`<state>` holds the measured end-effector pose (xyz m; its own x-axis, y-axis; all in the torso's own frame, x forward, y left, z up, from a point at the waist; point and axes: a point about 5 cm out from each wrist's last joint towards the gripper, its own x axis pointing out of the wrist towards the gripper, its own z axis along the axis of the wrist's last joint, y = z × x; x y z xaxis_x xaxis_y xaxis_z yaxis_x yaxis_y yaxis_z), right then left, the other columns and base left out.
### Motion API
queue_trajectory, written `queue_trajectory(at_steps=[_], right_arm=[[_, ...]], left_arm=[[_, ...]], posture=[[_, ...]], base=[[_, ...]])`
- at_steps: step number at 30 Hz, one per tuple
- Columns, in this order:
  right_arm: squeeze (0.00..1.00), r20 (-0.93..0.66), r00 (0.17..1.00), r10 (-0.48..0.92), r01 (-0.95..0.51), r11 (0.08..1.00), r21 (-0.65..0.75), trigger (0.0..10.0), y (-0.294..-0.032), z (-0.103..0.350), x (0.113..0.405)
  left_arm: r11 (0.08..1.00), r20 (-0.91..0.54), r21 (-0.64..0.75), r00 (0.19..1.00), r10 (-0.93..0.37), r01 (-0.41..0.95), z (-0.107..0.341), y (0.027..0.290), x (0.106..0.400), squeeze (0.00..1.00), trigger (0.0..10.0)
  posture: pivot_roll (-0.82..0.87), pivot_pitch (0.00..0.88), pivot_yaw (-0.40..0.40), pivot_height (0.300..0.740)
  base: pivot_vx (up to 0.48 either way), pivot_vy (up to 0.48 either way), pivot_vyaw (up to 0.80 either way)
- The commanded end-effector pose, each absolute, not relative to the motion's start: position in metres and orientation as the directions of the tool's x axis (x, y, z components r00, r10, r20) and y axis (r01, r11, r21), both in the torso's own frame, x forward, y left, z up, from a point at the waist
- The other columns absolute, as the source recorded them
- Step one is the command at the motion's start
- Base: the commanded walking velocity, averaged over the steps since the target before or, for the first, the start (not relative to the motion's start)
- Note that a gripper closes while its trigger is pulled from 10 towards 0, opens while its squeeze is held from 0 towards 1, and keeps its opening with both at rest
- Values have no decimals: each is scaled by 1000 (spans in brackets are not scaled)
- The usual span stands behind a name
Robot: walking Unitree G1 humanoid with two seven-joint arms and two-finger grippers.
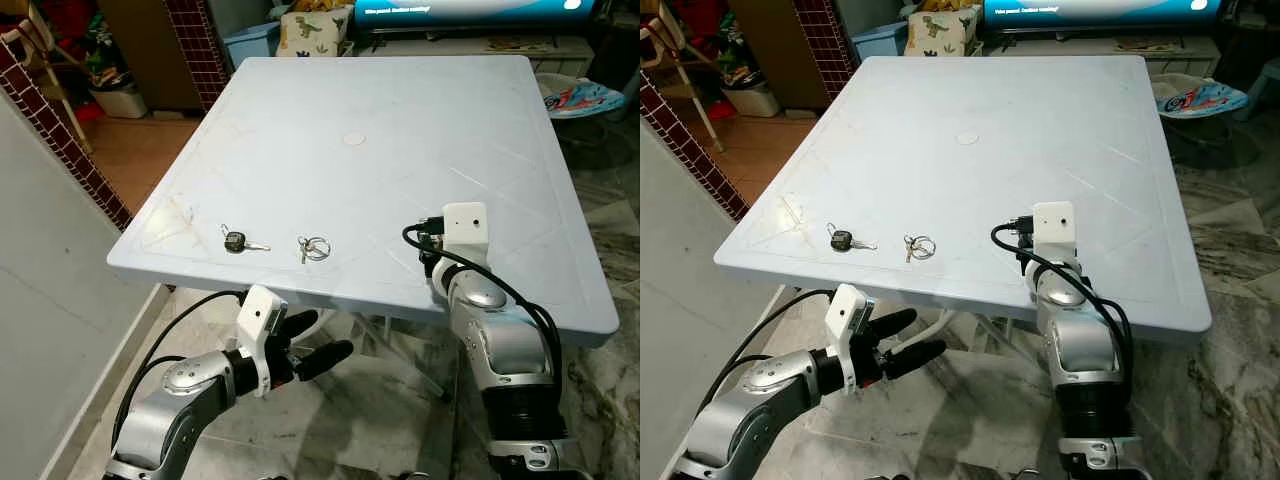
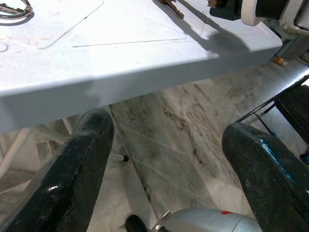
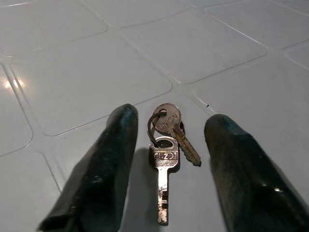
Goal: Hang keys on a hook
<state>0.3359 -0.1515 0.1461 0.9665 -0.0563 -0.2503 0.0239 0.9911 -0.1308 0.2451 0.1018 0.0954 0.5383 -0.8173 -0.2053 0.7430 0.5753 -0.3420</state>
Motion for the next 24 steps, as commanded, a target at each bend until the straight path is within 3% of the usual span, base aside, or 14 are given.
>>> queue_trajectory(at_steps=[1,8,9,10,11,12,24], right_arm=[[1000,-262,964,-42,7,991,-130,10000,-149,143,335],[1000,-285,958,-41,3,991,-131,10000,-151,136,331],[706,-291,956,-38,0,991,-132,10000,-151,133,330],[294,-292,956,-34,-5,991,-133,10000,-151,132,330],[294,-293,956,-31,-8,991,-133,10000,-151,132,330],[0,-294,956,-21,-18,991,-130,10000,-152,131,330],[0,-266,964,10,-47,990,-136,10000,-158,130,340]], left_arm=[[591,-224,-339,547,-807,732,93,105,246,0,10000],[592,-224,-337,548,-806,732,94,106,247,0,10000],[591,-224,-337,547,-806,733,94,106,247,0,10000],[591,-224,-336,547,-806,733,94,106,247,0,10000],[591,-224,-336,547,-806,733,94,106,248,0,10000],[591,-224,-336,547,-807,734,94,106,248,0,10000],[593,-224,-330,549,-805,735,94,106,249,0,10000]], posture=[[-66,105,119,740],[-65,108,122,740],[-65,108,122,740],[-66,108,124,740],[-66,108,124,740],[-66,108,124,740],[-62,106,124,740]], base=[[0,0,0],[0,0,0],[0,0,0],[0,0,0],[0,0,0],[0,0,0],[0,0,0]])
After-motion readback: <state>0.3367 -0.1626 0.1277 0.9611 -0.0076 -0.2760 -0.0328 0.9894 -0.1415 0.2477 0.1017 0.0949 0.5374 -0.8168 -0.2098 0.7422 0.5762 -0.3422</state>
